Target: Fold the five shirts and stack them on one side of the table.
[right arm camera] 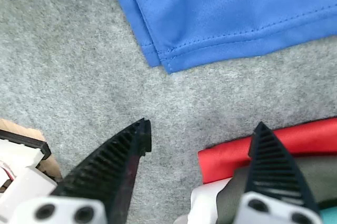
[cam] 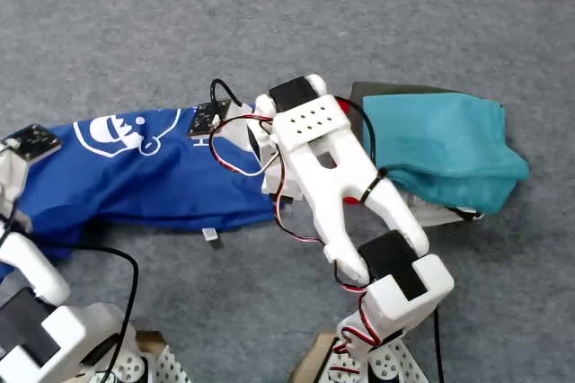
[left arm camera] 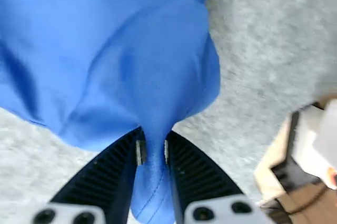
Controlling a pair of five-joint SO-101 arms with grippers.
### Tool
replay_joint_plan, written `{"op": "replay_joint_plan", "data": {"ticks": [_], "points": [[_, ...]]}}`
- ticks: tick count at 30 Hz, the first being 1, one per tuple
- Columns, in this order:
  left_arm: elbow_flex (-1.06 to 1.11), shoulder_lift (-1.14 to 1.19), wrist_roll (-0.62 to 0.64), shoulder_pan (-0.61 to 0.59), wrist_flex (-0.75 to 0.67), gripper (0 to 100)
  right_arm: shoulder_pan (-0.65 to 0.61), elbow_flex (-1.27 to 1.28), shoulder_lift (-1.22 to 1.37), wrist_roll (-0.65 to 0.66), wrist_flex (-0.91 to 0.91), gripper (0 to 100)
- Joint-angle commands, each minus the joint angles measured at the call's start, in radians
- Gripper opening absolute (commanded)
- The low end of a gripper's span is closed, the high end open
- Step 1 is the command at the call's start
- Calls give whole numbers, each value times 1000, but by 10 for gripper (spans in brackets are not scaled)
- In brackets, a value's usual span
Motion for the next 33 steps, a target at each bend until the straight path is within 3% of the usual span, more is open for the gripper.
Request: {"op": "replay_joint_plan", "data": {"ticks": [1, 11, 26, 33], "points": [[-51, 4, -285, 49, -94, 19, 35, -39, -71, 11, -3, 300], [-80, 107, -104, 98, -322, 19, 50, -39, -73, 11, -2, 300], [-362, 364, 161, 150, -319, 25, 50, -38, -67, 52, -3, 300], [-442, 386, 384, 147, -319, 202, 48, -38, -67, 52, -3, 300]]}}
